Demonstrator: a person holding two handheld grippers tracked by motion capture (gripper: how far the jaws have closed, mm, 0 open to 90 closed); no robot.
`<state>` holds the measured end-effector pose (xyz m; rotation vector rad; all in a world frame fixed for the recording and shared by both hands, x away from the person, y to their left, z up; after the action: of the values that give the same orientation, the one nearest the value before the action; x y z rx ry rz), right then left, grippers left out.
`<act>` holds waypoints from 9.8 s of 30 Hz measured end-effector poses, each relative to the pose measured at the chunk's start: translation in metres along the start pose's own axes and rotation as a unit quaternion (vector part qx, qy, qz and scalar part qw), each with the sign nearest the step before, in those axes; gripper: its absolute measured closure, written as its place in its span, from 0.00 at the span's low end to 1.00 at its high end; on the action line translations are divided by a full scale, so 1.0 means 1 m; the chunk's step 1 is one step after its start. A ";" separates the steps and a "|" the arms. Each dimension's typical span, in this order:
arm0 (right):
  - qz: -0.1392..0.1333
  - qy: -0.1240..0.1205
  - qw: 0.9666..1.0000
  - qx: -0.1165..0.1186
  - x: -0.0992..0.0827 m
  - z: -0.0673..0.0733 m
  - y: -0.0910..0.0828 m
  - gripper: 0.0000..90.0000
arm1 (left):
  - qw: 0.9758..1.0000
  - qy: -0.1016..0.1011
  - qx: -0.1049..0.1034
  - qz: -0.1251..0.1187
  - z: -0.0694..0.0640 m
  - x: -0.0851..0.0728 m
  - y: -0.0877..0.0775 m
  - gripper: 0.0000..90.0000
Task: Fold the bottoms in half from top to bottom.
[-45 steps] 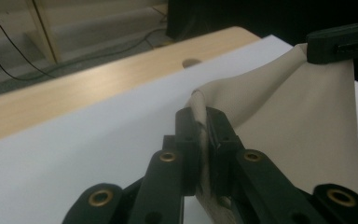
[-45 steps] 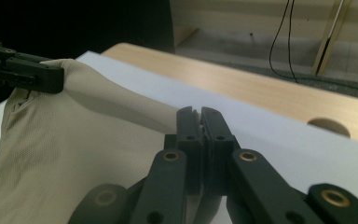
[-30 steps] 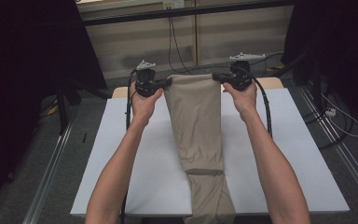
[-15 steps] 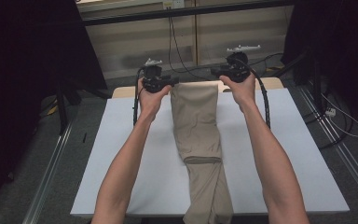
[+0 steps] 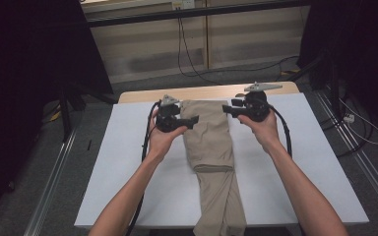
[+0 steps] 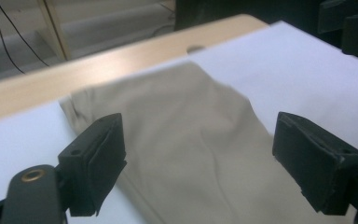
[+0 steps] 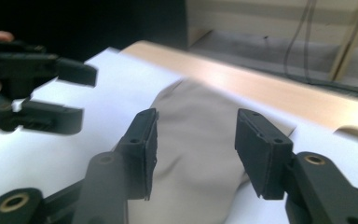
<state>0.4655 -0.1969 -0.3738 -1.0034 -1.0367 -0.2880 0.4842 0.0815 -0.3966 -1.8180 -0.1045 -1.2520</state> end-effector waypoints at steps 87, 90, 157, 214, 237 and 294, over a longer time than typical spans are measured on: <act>0.192 -0.046 0.979 0.043 -0.182 0.118 -0.073 0.61 | 0.959 0.197 -0.135 0.153 -0.163 -0.153 -0.058 0.70; 0.190 -0.076 0.978 0.032 -0.189 0.131 -0.076 0.63 | 0.958 0.198 -0.140 0.154 -0.162 -0.154 -0.060 0.96; 0.157 -0.059 0.984 0.064 -0.176 0.116 -0.081 0.95 | 0.975 0.098 -0.149 0.130 -0.142 -0.121 -0.043 0.67; 0.153 0.017 0.986 0.058 -0.178 0.096 -0.076 1.00 | 0.987 0.070 -0.090 0.116 -0.102 -0.080 -0.012 0.74; 0.187 -0.025 0.981 0.049 -0.178 0.107 -0.072 0.92 | 0.969 0.170 -0.109 0.140 -0.152 -0.111 -0.020 0.98; 0.191 -0.028 0.978 0.082 -0.190 0.130 -0.098 0.79 | 0.958 0.195 -0.137 0.158 -0.154 -0.149 -0.062 0.68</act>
<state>0.2298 -0.1917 -0.4583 -1.0399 -0.8806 0.1399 0.2709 0.0686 -0.4621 -1.6902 0.5833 -1.4120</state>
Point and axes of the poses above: each handheld gripper's, and its own axes: y roughly forward along the jaws, x roughly out of its top, z roughly to its left, the point moved 1 cm from there along y, roughly forward along the jaws, and after that the axes turned 10 degrees about z, right-handed, at the moved point
